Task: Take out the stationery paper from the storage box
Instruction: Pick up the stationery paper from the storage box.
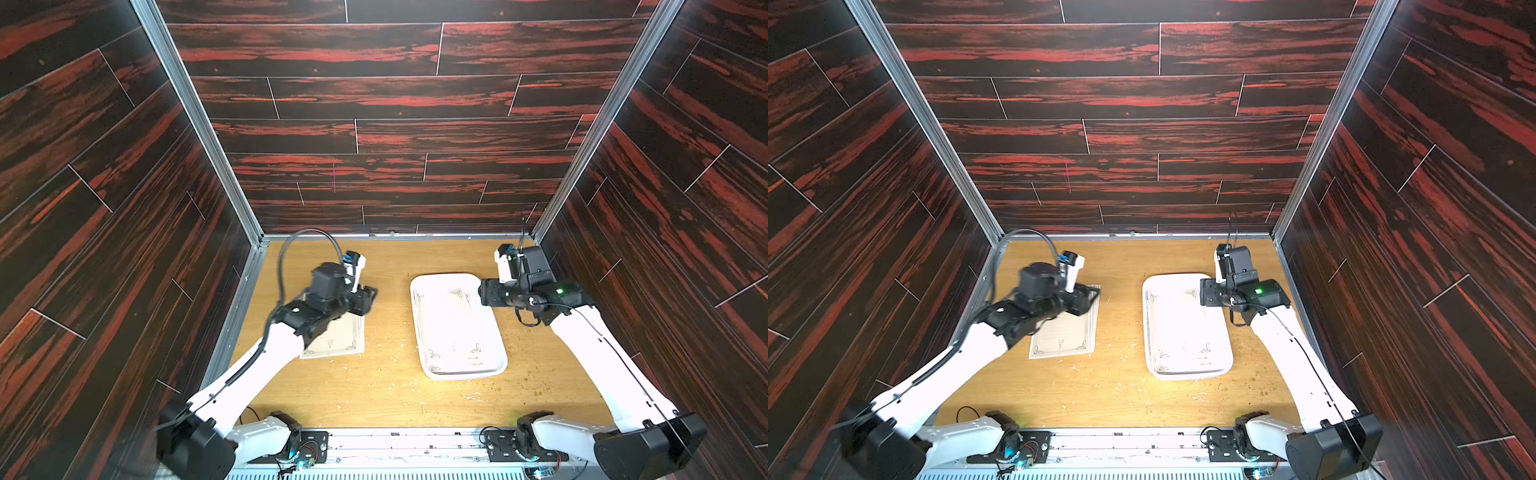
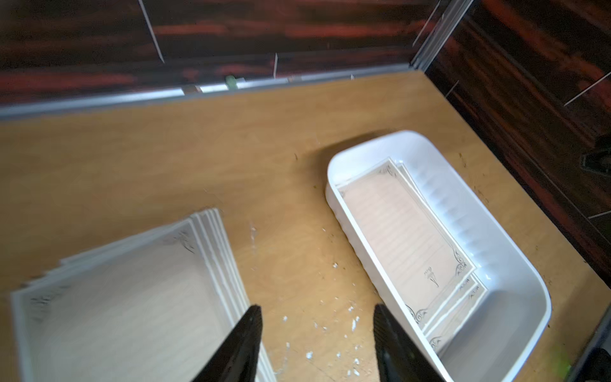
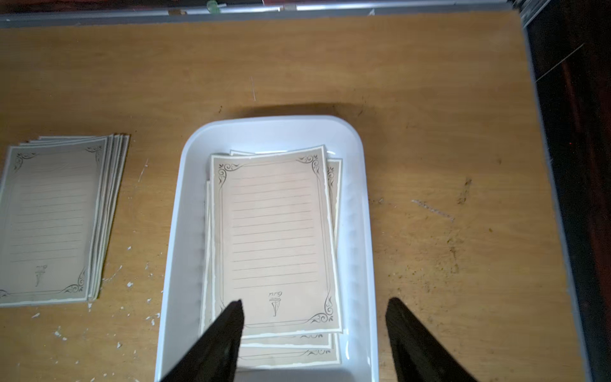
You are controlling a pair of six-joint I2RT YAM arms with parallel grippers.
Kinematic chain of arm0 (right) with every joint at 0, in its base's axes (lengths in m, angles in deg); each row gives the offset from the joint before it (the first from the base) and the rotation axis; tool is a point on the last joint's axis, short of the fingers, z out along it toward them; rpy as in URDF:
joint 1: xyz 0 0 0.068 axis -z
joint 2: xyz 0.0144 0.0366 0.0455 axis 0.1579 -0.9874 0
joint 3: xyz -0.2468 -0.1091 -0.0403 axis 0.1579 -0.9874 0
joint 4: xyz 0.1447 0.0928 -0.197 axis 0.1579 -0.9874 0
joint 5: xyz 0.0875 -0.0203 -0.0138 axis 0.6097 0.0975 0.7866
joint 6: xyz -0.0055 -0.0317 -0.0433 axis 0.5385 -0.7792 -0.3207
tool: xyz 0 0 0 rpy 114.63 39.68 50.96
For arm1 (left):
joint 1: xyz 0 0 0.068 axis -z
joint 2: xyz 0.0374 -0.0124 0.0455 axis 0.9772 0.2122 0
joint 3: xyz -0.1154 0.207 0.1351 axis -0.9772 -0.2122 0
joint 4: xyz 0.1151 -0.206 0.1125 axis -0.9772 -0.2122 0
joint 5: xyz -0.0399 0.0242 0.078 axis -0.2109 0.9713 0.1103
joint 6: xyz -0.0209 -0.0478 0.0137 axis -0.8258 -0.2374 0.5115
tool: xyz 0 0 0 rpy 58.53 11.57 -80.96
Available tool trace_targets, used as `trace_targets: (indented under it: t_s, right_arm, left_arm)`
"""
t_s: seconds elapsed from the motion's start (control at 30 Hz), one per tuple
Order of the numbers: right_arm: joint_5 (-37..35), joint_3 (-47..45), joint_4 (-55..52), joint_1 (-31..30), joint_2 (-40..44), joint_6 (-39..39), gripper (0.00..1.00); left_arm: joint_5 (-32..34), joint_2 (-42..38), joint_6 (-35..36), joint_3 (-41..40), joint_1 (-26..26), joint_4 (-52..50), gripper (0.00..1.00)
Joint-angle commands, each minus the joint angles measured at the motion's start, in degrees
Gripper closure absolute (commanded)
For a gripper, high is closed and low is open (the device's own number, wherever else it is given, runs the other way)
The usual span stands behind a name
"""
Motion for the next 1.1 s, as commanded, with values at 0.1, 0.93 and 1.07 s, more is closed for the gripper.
trace_targets:
  t_s: [0.1, 0.93, 1.07]
  right_arm:
    - [7.0, -7.6, 7.0, 1.4, -1.6, 3.1, 0.32]
    - [2.7, -15.5, 20.2, 2.6, -17.0, 5.6, 0.40]
    - [3.0, -15.6, 20.6, 2.6, -18.6, 5.6, 0.39]
  left_arm:
    - [2.3, 7.7, -13.0, 2.4, 3.7, 0.1, 0.43]
    - [-4.7, 29.0, -23.0, 15.1, 7.2, -5.8, 0.44]
    - [-5.6, 30.2, -23.6, 15.1, 7.3, -4.9, 0.44]
